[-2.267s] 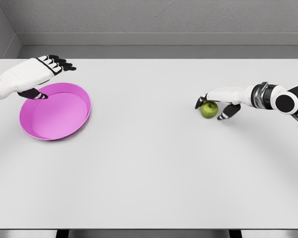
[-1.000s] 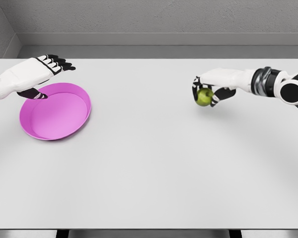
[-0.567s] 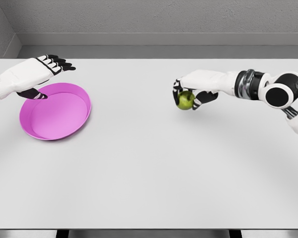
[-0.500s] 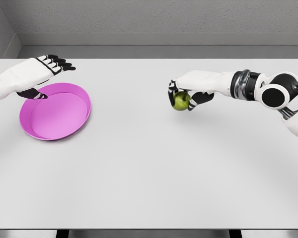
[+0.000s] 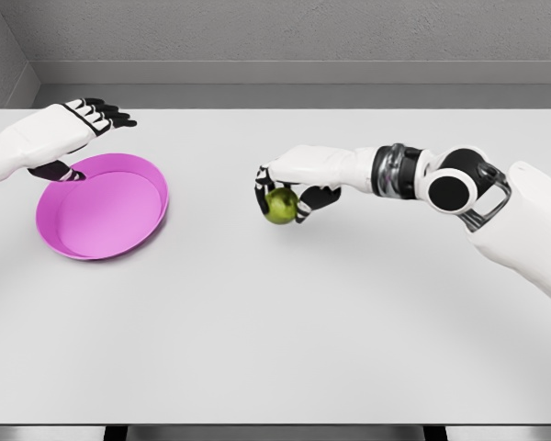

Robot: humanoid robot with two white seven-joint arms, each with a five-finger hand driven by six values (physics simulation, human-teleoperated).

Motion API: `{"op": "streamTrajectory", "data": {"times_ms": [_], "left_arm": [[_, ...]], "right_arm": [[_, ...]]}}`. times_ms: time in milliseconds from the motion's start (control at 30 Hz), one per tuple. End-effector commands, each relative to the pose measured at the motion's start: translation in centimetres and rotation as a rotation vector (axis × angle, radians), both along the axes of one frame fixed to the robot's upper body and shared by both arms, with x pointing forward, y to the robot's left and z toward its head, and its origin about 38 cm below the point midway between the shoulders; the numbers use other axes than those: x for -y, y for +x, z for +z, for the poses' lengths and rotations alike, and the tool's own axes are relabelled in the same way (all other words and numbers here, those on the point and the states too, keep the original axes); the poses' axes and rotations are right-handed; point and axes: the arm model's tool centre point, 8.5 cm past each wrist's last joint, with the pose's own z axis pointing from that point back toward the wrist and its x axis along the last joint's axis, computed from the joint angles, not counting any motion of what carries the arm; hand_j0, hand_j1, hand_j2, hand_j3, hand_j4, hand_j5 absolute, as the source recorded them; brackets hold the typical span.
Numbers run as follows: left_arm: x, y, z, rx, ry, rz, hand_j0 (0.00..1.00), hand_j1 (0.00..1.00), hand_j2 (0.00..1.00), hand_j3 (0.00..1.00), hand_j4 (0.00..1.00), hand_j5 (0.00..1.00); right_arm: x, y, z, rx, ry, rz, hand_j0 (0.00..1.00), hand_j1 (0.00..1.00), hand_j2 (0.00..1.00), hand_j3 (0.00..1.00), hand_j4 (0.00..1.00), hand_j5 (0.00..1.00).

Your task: Put the apple on the plate with both arms

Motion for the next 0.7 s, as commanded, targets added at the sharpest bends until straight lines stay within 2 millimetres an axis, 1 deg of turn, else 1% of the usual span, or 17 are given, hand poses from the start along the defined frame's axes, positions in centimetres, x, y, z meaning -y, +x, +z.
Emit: {"op": "streamTrajectory", "data": {"times_ms": [0, 100, 200, 233, 267, 300, 433, 500, 533, 567, 600, 633, 667], "left_arm": [[0.0, 0.0, 0.1, 0.001, -0.006, 0.002, 1.00, 1.00, 1.00, 1.00, 1.00, 1.00], [0.0, 0.0, 0.1, 0.001, -0.006, 0.002, 1.00, 1.00, 1.00, 1.00, 1.00, 1.00], [0.0, 0.0, 0.1, 0.002, -0.008, 0.001, 1.00, 1.00, 1.00, 1.00, 1.00, 1.00], [0.0, 0.0, 0.1, 0.003, -0.008, 0.000, 1.00, 1.00, 1.00, 1.00, 1.00, 1.00], [0.1, 0.0, 0.1, 0.002, -0.008, -0.001, 1.00, 1.00, 1.00, 1.00, 1.00, 1.00], [0.0, 0.0, 0.1, 0.003, -0.008, 0.000, 1.00, 1.00, 1.00, 1.00, 1.00, 1.00], [-0.1, 0.0, 0.2, 0.003, -0.006, 0.003, 1.00, 1.00, 1.00, 1.00, 1.00, 1.00], [-0.1, 0.0, 0.2, 0.003, -0.007, 0.002, 1.00, 1.00, 1.00, 1.00, 1.00, 1.00], [-0.1, 0.0, 0.2, 0.002, -0.007, 0.001, 1.00, 1.00, 1.00, 1.00, 1.00, 1.00], [0.0, 0.0, 0.1, 0.000, -0.008, 0.001, 1.00, 1.00, 1.00, 1.00, 1.00, 1.00], [0.1, 0.0, 0.2, 0.003, -0.009, -0.001, 1.00, 1.00, 1.00, 1.00, 1.00, 1.00], [0.0, 0.0, 0.3, 0.006, -0.015, 0.001, 1.00, 1.00, 1.00, 1.00, 1.00, 1.00], [-0.1, 0.0, 0.4, 0.010, -0.019, 0.004, 1.00, 1.00, 1.00, 1.00, 1.00, 1.00]], "right_arm": [[-1.1, -0.2, 0.1, -0.003, 0.018, 0.018, 0.38, 0.38, 0.38, 0.38, 0.38, 0.38], [-1.9, -0.4, 0.1, -0.006, 0.031, 0.032, 0.38, 0.38, 0.38, 0.38, 0.38, 0.38], [-2.0, -0.4, 0.1, -0.006, 0.031, 0.033, 0.38, 0.38, 0.38, 0.38, 0.38, 0.38], [-1.9, -0.3, 0.2, -0.007, 0.032, 0.030, 0.44, 0.44, 0.44, 0.44, 0.44, 0.44], [-1.9, -0.3, 0.1, -0.010, 0.032, 0.025, 0.89, 0.89, 0.89, 0.89, 0.89, 0.89], [-2.0, -0.2, 0.1, -0.017, 0.031, 0.008, 1.00, 1.00, 1.00, 1.00, 1.00, 1.00], [-2.1, -0.3, 0.1, -0.019, 0.032, 0.009, 1.00, 1.00, 1.00, 1.00, 1.00, 1.00], [-1.9, -0.1, 0.1, -0.017, 0.030, 0.003, 1.00, 1.00, 1.00, 1.00, 1.00, 1.00], [-1.0, 0.3, 0.6, -0.007, 0.026, -0.016, 1.00, 1.00, 1.00, 1.00, 1.00, 1.00], [1.1, 0.7, 0.9, 0.007, 0.001, -0.050, 1.00, 1.00, 1.00, 1.00, 1.00, 1.00], [5.1, 1.6, 3.1, 0.060, 0.008, -0.124, 1.00, 1.00, 1.00, 1.00, 1.00, 1.00], [7.8, 1.8, 5.3, 0.112, 0.016, -0.174, 1.00, 1.00, 1.00, 1.00, 1.00, 1.00], [12.5, 1.7, 6.8, 0.153, -0.027, -0.253, 1.00, 1.00, 1.00, 1.00, 1.00, 1.00]]}}
